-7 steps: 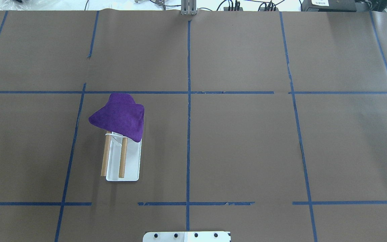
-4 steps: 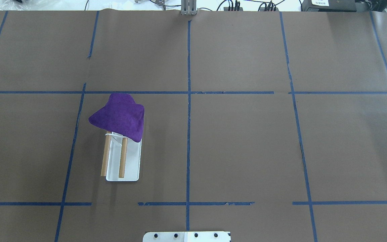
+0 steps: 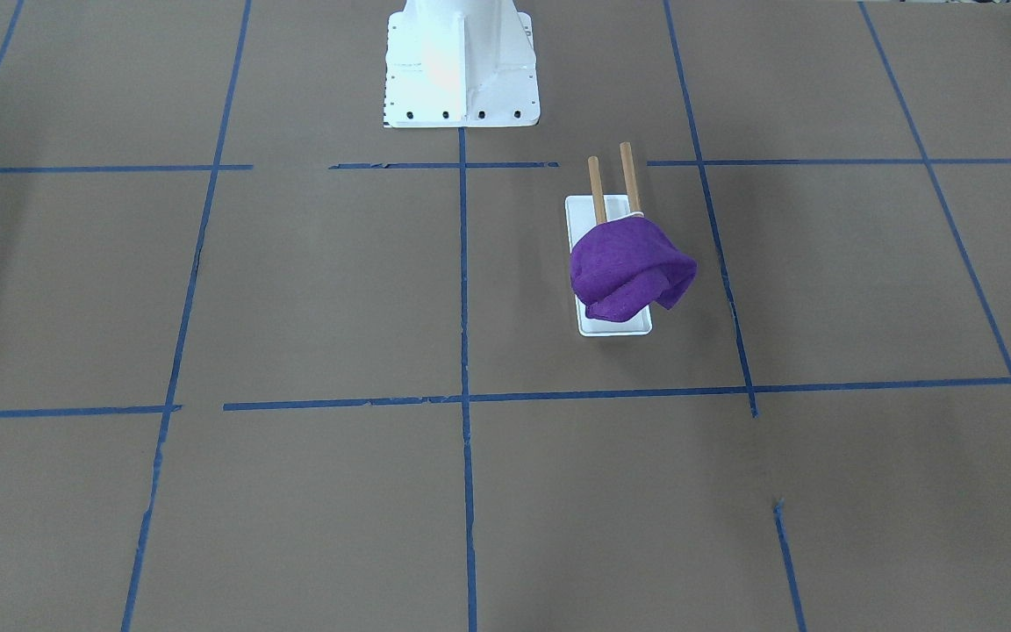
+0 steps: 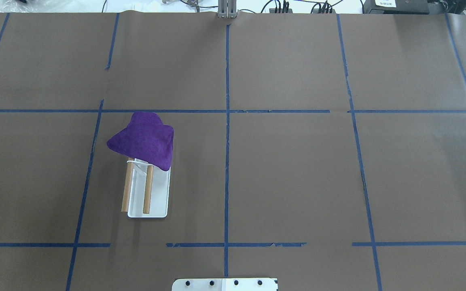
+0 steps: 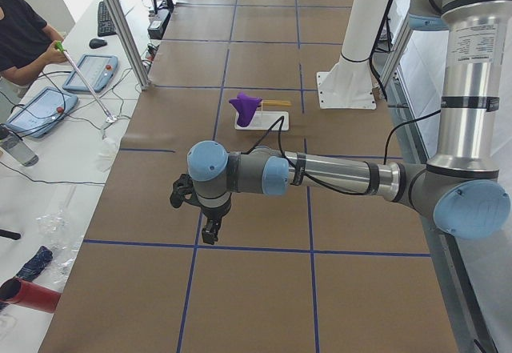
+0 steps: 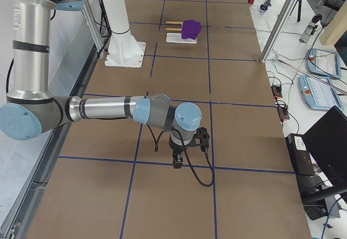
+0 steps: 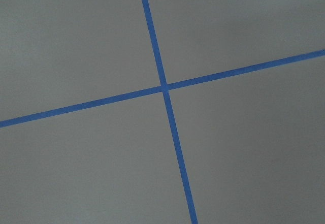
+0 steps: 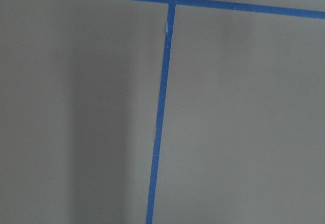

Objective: Hang towel on rack

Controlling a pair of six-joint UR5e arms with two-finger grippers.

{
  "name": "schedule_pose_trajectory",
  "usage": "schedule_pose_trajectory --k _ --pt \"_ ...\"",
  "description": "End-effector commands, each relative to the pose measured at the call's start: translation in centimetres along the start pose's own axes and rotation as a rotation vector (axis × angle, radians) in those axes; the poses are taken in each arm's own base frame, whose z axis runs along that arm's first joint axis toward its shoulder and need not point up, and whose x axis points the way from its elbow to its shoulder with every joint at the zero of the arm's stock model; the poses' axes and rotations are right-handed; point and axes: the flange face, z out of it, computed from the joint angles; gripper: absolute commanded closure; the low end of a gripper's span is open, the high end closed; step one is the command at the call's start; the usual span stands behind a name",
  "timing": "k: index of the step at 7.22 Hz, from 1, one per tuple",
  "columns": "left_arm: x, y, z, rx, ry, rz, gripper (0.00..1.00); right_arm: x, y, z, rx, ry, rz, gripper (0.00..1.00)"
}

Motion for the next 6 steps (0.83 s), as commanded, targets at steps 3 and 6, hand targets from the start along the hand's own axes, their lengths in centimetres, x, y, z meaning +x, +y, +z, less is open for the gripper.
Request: schedule_pose_trajectory --k 3,6 --pt "-0.1 -0.4 0.3 -0.003 -0.008 0.004 0.00 0.5 -0.5 1.1 0.004 0.016 -0.022 0.00" --pt "0.6 -0.7 -0.3 0.010 -0.010 0.024 0.00 0.7 -1.0 1.1 0.049 0.027 -0.033 0.00"
